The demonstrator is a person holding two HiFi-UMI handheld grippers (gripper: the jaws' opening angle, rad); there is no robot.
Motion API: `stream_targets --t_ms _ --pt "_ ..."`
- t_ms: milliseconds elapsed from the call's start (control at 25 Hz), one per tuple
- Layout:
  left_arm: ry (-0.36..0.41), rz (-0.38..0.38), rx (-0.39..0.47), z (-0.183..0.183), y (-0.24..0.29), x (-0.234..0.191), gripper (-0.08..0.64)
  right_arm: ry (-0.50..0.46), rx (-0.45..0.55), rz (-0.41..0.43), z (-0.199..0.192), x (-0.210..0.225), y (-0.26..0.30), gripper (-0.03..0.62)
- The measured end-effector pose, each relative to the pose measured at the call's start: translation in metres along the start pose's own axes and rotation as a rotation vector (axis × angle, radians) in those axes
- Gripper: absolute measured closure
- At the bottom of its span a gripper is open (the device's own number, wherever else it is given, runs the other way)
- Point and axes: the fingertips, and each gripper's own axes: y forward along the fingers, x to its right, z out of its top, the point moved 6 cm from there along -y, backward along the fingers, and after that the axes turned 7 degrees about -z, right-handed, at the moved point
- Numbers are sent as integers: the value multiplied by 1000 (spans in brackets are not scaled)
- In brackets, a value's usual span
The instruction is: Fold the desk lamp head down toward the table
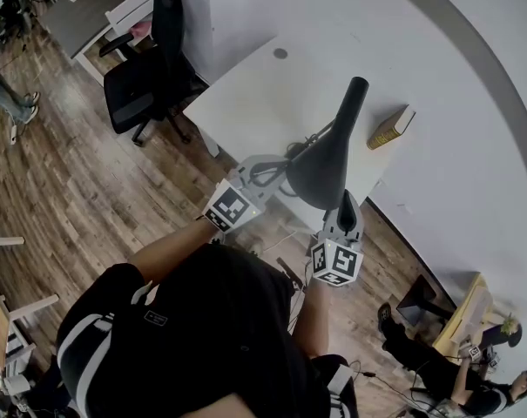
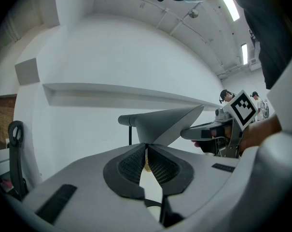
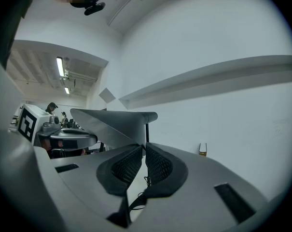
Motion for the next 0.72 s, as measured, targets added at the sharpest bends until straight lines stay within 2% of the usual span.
stream_targets --t_ms 280,720 --pt "-8 4 -43 -18 6 -3 526 -24 -31 -7 -17 1 7 558" --pt "-2 14 -65 -33 11 -5 526 -47 -53 -3 -32 3 13 558"
